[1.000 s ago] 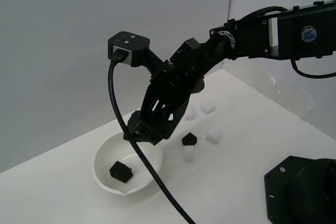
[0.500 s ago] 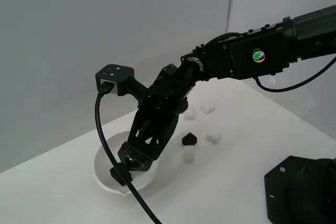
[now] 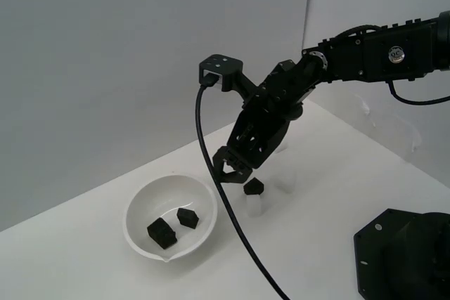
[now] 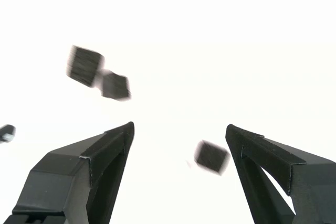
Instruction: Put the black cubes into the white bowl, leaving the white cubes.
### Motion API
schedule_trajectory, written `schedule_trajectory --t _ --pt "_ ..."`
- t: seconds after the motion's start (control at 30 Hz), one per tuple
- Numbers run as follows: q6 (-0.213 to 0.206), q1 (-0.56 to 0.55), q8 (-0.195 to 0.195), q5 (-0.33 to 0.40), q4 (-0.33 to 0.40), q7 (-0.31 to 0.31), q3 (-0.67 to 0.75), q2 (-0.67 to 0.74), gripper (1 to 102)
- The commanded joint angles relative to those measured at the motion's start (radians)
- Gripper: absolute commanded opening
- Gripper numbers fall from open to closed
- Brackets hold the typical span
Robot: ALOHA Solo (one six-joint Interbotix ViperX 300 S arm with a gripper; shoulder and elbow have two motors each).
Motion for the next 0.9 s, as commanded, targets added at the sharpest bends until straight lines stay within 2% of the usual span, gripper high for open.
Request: schedule_trajectory --t 0.0,0.17,0.5,0.87 --pt "-0.009 0.017 0.006 0.037 0.041 0.000 0.038 0.032 100" --pt "-0.006 0.026 0.006 0.054 0.060 0.000 0.015 0.012 100" --pt "0.031 0.046 0.009 0.055 0.061 -0.021 -0.078 -0.084 100" --pt "0.032 0.066 0.035 0.052 0.058 -0.060 -0.172 -0.181 100"
